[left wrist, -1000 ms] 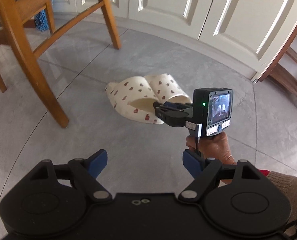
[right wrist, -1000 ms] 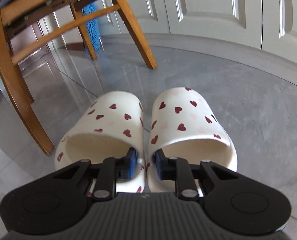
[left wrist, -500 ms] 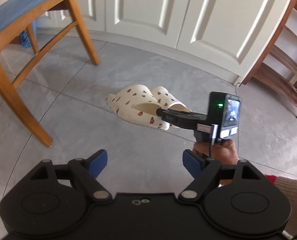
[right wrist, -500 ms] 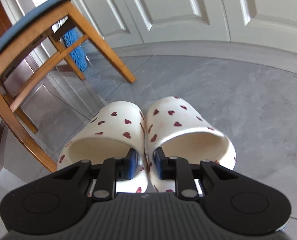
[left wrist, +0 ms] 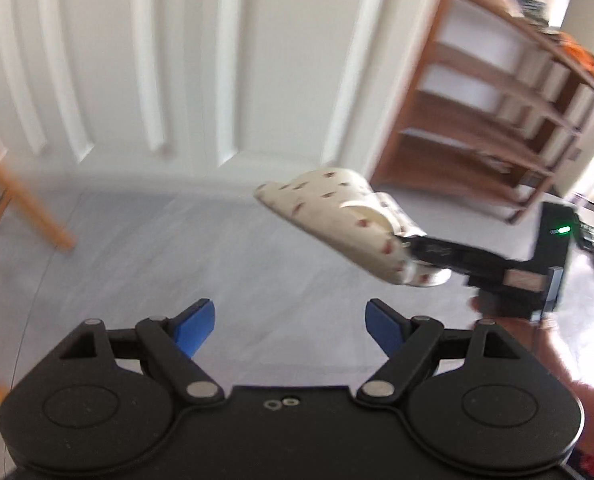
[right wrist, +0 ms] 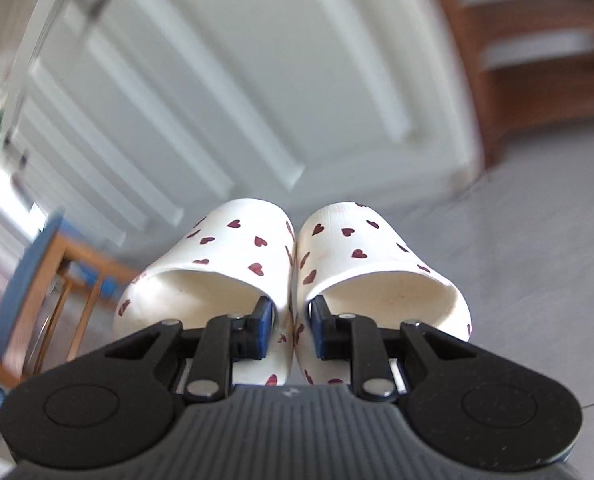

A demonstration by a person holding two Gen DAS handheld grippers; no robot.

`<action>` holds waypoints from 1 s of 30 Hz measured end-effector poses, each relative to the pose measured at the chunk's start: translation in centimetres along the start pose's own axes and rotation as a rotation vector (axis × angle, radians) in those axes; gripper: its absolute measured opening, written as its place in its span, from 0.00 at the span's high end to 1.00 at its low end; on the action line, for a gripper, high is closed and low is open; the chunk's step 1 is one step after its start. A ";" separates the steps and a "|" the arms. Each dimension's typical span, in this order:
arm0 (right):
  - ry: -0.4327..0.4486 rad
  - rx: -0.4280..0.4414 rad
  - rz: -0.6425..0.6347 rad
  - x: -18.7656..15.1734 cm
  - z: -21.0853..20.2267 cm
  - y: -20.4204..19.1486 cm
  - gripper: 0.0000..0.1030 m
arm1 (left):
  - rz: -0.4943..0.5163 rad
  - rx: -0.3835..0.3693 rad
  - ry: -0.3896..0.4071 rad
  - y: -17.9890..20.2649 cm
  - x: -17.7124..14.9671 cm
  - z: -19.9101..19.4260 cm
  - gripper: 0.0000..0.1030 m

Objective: Organize scattered shoes
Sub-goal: 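Carry the white slides to the lower rack shelf, then set the white slides on the lower shelf and open the right gripper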

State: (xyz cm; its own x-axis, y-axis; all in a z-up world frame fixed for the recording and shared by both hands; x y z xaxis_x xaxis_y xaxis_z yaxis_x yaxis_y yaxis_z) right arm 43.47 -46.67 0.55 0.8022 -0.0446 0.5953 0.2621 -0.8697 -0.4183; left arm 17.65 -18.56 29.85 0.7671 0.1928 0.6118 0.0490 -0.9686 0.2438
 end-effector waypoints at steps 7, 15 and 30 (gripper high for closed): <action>0.262 -0.189 -0.021 18.9 -12.4 12.5 0.77 | 0.077 -0.117 0.113 13.6 13.0 3.2 0.20; 0.486 -0.310 -0.128 35.0 -14.4 19.1 0.77 | 0.139 -0.256 0.143 23.4 19.5 6.6 0.20; 0.335 -0.314 -0.147 45.4 9.5 18.8 0.74 | 0.316 -0.258 0.049 23.0 32.7 16.6 0.20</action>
State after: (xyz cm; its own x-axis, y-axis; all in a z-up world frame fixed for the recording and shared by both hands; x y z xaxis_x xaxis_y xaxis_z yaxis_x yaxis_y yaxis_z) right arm 89.90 -60.40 13.15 0.5379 -0.0209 0.8427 0.1441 -0.9827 -0.1164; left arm 54.44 -37.19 42.97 0.6869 -0.0945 0.7206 -0.3507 -0.9115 0.2148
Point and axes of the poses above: each gripper's, at about its wrist camera, not at the fingertips, and z roughly the way its jaws point, y to its right, x to its top, the point moved 7 cm from there along z, roughly the way its jaws point, and after that the axes turned 12 degrees about -x, right-handed, at the moved point
